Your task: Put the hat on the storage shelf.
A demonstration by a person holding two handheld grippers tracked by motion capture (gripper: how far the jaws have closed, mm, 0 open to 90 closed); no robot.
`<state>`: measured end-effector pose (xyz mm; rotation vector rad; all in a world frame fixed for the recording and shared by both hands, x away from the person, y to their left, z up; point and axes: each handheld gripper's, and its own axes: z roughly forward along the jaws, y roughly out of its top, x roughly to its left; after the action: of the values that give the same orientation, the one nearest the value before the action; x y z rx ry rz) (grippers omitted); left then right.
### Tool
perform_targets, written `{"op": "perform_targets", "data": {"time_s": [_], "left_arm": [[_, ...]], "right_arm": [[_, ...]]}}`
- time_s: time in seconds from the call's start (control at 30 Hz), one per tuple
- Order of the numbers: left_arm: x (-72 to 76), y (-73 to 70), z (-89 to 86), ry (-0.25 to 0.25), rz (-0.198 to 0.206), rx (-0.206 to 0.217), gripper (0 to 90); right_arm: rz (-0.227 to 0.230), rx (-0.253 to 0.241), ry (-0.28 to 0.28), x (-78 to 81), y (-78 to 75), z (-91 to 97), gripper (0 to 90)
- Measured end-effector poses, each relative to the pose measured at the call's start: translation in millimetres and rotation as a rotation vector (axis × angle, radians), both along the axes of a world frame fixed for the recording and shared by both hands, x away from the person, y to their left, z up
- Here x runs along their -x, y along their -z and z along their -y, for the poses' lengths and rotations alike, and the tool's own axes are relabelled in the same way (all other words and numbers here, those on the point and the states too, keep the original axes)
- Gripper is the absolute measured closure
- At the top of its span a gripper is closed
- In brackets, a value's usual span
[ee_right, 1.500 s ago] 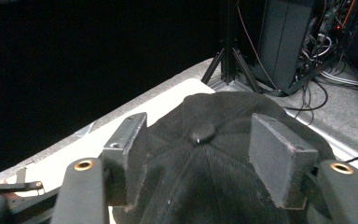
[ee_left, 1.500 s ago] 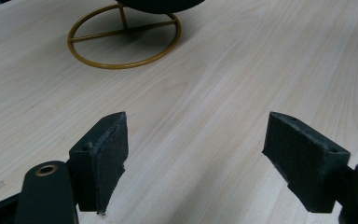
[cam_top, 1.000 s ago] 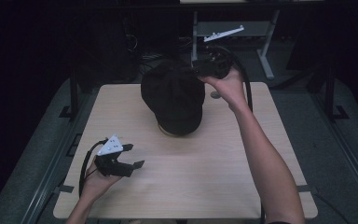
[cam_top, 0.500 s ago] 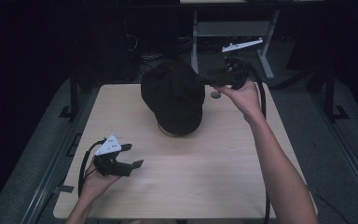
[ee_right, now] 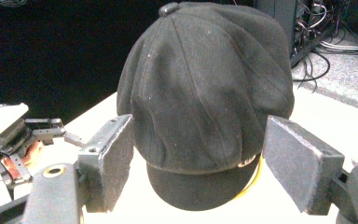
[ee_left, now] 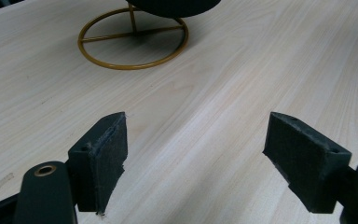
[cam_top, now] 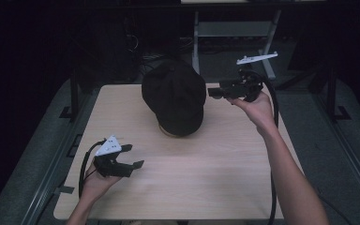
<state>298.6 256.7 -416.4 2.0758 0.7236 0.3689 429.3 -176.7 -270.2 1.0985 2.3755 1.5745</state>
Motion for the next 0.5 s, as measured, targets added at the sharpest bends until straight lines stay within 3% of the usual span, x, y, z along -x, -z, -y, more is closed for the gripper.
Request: {"op": "perform_targets", "data": {"time_s": [0.23, 0.5], "left_arm": [[0.6, 0.0, -0.6, -0.005, -0.005, 0.004, 20.7], [1.2, 0.0, -0.6, -0.005, -0.002, 0.003, 20.7]], "right_arm": [[-0.010, 0.010, 0.007, 4.6, 7.8, 6.5, 23.8], [-0.044, 0.002, 0.007, 12.0, 26.8, 15.6, 23.4]]}}
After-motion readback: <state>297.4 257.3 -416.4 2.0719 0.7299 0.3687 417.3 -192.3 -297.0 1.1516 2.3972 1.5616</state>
